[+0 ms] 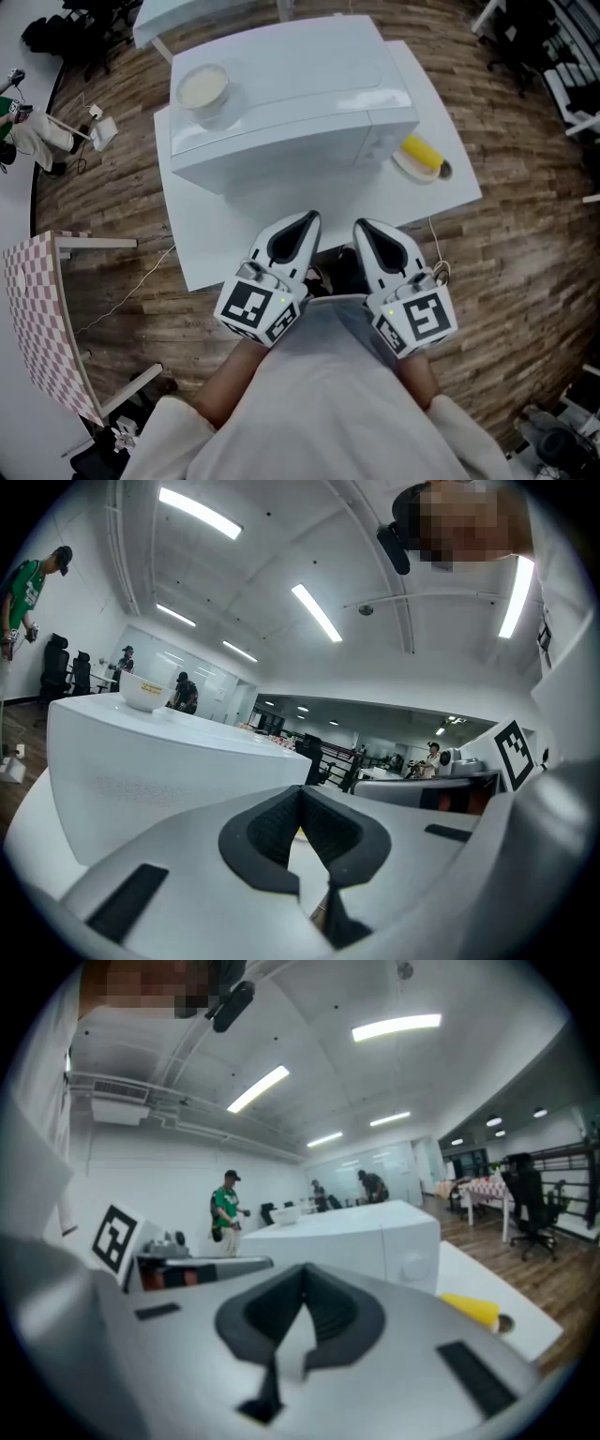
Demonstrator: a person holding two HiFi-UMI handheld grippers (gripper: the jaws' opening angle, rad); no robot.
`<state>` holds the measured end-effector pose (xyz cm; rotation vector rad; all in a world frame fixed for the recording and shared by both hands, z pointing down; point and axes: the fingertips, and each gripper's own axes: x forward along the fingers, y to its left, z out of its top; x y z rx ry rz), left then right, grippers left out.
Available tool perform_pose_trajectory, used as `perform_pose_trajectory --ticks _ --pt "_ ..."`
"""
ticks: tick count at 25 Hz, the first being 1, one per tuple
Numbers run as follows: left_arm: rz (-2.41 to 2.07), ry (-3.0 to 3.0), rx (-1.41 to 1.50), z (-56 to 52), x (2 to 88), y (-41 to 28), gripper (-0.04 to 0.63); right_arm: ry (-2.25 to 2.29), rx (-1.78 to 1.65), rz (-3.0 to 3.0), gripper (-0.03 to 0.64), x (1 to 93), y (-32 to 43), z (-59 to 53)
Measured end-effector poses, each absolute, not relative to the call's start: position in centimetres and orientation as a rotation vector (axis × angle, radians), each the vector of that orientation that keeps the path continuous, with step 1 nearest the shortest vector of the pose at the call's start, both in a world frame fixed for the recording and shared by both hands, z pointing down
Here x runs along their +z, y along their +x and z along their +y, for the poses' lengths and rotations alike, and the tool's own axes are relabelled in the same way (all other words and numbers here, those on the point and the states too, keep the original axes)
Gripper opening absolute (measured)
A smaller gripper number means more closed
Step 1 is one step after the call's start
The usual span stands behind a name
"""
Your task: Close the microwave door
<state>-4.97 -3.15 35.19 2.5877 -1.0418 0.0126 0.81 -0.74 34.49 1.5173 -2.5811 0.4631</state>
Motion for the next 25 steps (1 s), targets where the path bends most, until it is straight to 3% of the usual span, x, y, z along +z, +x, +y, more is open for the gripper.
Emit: perform_pose_trajectory --ticks 25 --pt "-1.066 2.57 -0.018 -0.8 35.5 -8.9 0.017 1.321 0.401 -2.642 0.023 34.3 -3.2 2.3"
